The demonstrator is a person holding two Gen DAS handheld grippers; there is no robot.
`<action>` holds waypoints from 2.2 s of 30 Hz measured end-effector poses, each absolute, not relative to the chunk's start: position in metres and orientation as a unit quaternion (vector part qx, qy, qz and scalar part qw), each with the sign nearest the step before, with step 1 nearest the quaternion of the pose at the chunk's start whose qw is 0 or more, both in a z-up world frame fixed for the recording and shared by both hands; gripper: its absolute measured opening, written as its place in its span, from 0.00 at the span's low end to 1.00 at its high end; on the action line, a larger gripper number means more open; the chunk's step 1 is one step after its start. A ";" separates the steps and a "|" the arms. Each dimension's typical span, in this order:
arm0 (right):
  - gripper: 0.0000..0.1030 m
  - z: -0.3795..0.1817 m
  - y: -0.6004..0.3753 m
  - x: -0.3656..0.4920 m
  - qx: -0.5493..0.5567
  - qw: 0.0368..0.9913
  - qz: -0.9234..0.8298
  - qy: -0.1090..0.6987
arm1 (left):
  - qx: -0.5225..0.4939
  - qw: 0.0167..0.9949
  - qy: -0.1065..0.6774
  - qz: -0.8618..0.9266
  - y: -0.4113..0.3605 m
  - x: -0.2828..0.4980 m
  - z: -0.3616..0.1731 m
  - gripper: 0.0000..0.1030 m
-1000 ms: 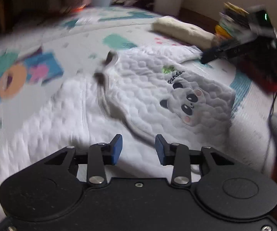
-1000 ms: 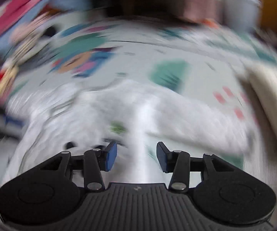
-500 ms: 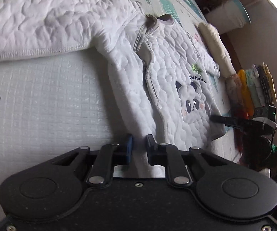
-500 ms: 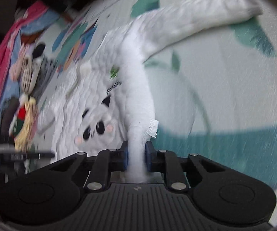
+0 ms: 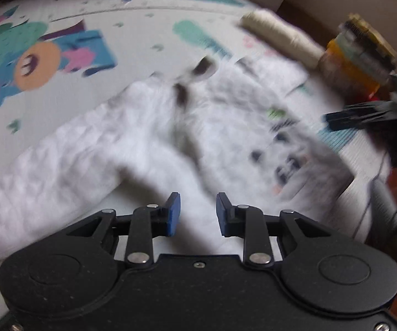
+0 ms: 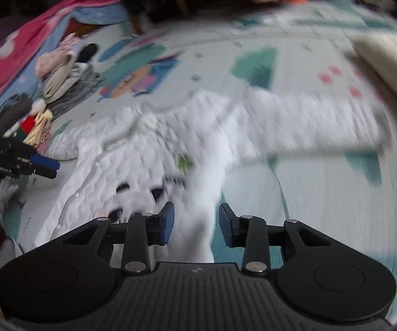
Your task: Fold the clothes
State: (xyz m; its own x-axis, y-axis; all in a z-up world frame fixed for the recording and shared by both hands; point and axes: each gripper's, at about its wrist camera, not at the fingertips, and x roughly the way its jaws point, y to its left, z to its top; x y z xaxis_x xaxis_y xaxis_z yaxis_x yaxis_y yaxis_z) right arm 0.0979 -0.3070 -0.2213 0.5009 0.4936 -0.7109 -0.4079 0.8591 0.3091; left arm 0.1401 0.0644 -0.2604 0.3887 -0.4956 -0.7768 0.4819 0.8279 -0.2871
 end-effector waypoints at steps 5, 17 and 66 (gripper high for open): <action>0.34 -0.224 -0.281 0.134 -0.073 0.880 0.293 0.366 | 0.048 0.823 0.445 -0.350 0.016 0.150 -0.262 0.27; 0.50 -0.269 -0.388 0.242 -0.045 0.888 0.103 0.447 | 0.034 0.817 0.469 -0.334 0.017 0.144 -0.279 0.38; 0.43 -0.220 -0.259 0.150 -0.061 0.889 0.247 0.381 | -0.060 0.912 0.395 -0.095 0.171 0.121 -0.242 0.44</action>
State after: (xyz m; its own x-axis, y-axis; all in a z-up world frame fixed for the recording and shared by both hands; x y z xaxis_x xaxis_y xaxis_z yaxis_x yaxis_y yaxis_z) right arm 0.1500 -0.2590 -0.2203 0.5874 0.3928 -0.7076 -0.4851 0.8708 0.0807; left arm 0.1212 0.1714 -0.2422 0.6692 -0.2208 -0.7095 0.1252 0.9747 -0.1852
